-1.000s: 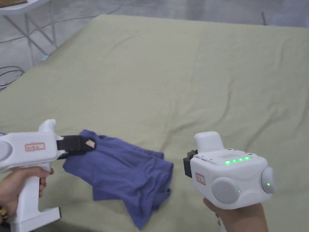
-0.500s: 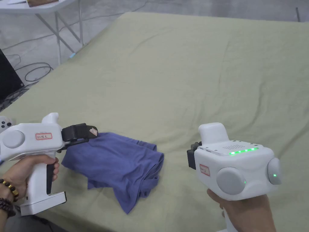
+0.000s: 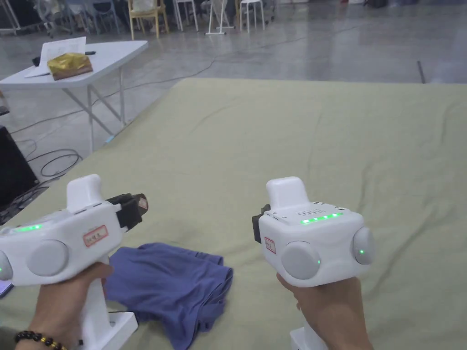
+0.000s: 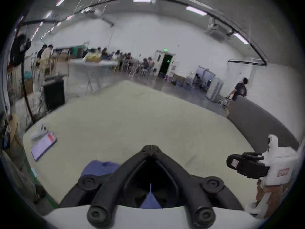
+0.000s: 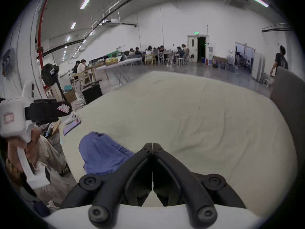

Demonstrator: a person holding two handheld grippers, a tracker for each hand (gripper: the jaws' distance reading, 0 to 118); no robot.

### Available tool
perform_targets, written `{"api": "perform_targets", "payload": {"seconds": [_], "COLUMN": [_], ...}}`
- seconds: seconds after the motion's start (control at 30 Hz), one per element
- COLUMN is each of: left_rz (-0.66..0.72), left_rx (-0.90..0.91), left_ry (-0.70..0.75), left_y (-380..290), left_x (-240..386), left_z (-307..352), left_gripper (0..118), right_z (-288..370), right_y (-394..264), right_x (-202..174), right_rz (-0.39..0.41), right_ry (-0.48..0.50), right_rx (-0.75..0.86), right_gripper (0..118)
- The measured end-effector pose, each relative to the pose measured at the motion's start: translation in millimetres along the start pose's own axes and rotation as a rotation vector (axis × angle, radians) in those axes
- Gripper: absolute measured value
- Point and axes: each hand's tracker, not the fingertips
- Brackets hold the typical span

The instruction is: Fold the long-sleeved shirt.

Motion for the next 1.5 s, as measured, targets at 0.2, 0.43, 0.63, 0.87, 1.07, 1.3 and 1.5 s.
{"api": "perform_targets", "payload": {"seconds": [0.2, 0.43, 0.63, 0.87, 1.07, 1.3, 1.5], "left_rz": [-0.158, -0.311, -0.327, -0.304, -0.343, -0.322, -0.349], "left_rx": [0.204, 0.332, 0.323, 0.309, 0.31, 0.309, 0.302], "left_ry": [-0.018, -0.019, -0.083, -0.105, -0.104, -0.088, -0.069], "left_y": [83.3, 78.1, 32.1, 2.6, -4.4, -4.4, -11.3], "left_x": [143.4, 253.4, 300.1, 321.8, 333.4, 320.9, 314.8], "left_z": [29.8, 45.5, 44.4, 47.1, 46.0, 45.2, 39.8], "left_gripper": [0, 0, 0, 0, 0, 0, 5], "right_z": [88.8, 174.2, 208.7, 220.5, 213.3, 219.9, 222.0], "right_y": [26.2, 8.1, -42.5, -103.8, -121.8, -121.7, -122.9], "right_x": [63.5, 138.0, 183.6, 193.3, 206.4, 203.7, 202.4], "right_rz": [0.013, 0.069, 0.03, -0.004, -0.064, -0.059, -0.05], "right_ry": [-0.171, -0.508, -0.624, -0.704, -0.713, -0.715, -0.696], "right_rx": [0.178, 0.357, 0.416, 0.44, 0.397, 0.415, 0.419], "right_gripper": [2, 2, 2, 2, 2, 2, 2]}}
